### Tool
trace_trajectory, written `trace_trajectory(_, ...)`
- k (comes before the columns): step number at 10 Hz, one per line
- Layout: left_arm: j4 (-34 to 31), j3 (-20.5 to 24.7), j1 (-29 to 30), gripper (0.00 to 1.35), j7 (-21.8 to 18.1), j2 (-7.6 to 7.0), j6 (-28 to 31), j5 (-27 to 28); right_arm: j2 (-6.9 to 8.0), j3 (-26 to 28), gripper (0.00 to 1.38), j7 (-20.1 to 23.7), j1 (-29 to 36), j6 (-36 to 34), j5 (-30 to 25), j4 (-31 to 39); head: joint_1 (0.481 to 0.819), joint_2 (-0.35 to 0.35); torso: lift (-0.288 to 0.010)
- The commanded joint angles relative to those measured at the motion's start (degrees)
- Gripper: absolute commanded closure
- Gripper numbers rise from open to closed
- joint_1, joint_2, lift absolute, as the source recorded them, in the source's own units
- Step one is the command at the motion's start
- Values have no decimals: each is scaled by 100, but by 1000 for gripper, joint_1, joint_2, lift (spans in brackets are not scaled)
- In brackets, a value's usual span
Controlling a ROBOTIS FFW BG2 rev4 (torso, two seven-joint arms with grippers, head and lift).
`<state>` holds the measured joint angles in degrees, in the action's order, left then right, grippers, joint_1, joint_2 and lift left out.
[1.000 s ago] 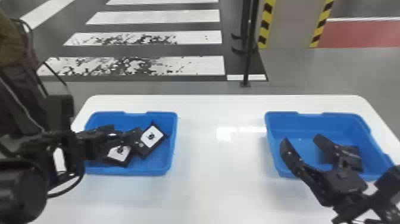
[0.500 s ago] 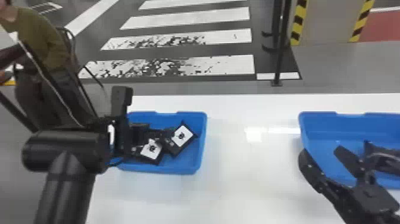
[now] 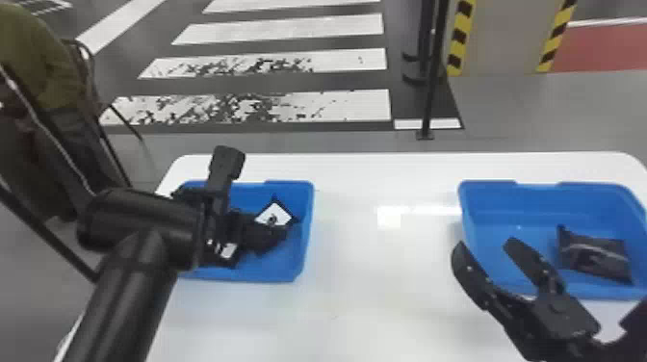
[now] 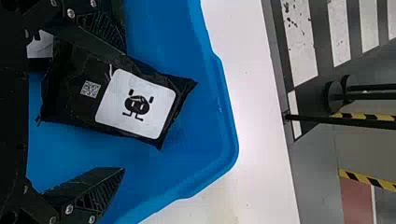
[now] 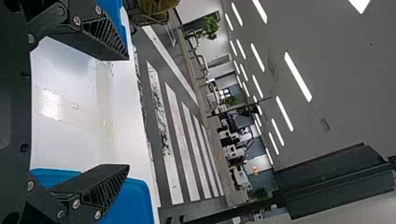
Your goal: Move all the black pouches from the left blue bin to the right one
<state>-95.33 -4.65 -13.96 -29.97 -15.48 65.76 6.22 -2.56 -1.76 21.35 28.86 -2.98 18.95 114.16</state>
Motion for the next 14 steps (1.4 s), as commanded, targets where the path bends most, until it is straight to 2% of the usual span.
trace_trajectory(1, 62, -49, -81, 159, 0, 28, -9, 406, -8, -18, 216, 9, -4, -39, 59, -18, 695, 148, -140)
trace_trajectory(2, 90, -49, -137, 157, 0, 36, -9, 657, -8, -18, 216, 9, -4, -39, 82, -32, 695, 160, -140)
trace_trajectory(4, 456, -95, -292, 171, 0, 54, -94, 669, -8, -18, 217, 9, -18, -68, 105, -47, 695, 177, -140)
trace_trajectory(8, 624, -254, -390, 174, 17, 63, -263, 509, 1, -30, 222, 18, -32, -110, 173, -61, 695, 169, -140)
trace_trajectory(11, 990, -254, -446, 265, 26, 107, -333, 235, 1, -41, 222, 18, -32, -138, 219, -89, 695, 158, -140)
trace_trajectory(12, 1102, -254, -461, 363, 35, 107, -333, 98, 1, -41, 223, 27, -32, -152, 253, -89, 695, 156, -140)
trace_trajectory(13, 1131, -254, -461, 746, 26, 115, -375, 63, 1, -41, 225, 27, -32, -180, 276, -103, 695, 155, -140)
trace_trajectory(14, 1159, -197, -446, 1010, 35, 142, -403, 52, 1, -41, 226, 36, -32, -194, 299, -103, 695, 152, -140)
